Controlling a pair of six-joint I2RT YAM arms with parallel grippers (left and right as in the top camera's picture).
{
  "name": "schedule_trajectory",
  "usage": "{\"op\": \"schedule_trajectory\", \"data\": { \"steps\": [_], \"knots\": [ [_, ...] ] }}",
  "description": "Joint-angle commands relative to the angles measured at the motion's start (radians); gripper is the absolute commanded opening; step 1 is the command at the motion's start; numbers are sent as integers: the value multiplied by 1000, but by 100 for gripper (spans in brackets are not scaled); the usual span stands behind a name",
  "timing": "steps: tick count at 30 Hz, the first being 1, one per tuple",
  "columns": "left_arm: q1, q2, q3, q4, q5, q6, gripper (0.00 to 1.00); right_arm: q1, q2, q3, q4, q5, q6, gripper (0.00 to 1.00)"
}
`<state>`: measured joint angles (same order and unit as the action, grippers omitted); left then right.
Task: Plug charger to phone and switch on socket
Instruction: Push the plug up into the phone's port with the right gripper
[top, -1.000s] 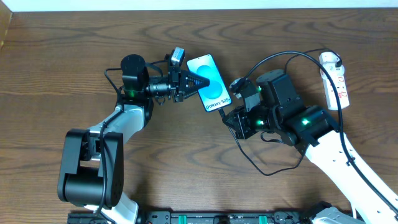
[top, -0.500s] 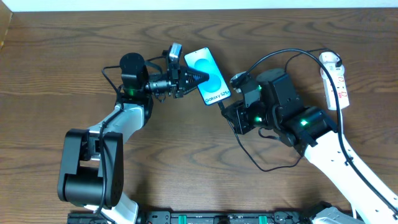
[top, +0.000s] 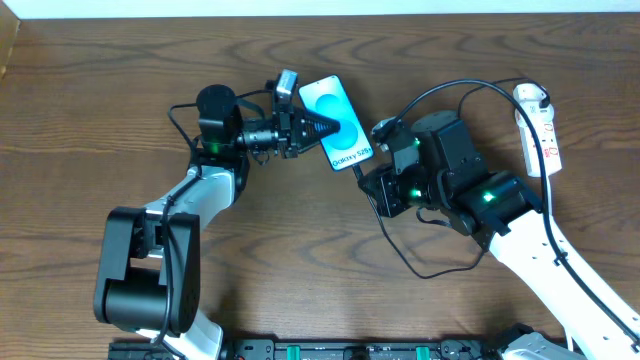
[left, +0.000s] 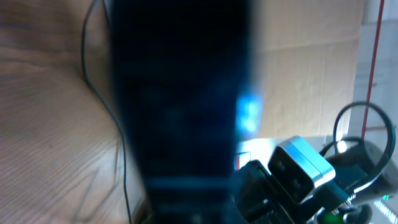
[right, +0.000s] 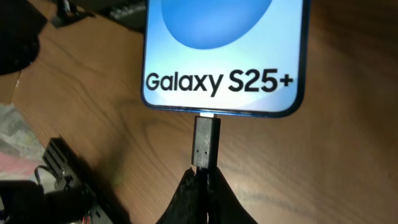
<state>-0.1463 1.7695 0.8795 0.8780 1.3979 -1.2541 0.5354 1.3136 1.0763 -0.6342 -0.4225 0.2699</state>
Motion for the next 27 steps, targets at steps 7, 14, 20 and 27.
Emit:
{"op": "schedule_trajectory", "data": {
  "steps": [7,14,20,27],
  "knots": [
    [-26,-4,6,7,24,102,7,-39,-159,32,-75,13,-17,30],
    [-26,-4,6,6,-9,90,7,-14,-298,29,-96,159,-42,48],
    [-26,-4,6,6,-30,29,7,111,-238,8,-118,313,-39,55],
    [-26,-4,6,6,-26,-8,8,200,-88,7,-104,489,-38,51]
  ]
}}
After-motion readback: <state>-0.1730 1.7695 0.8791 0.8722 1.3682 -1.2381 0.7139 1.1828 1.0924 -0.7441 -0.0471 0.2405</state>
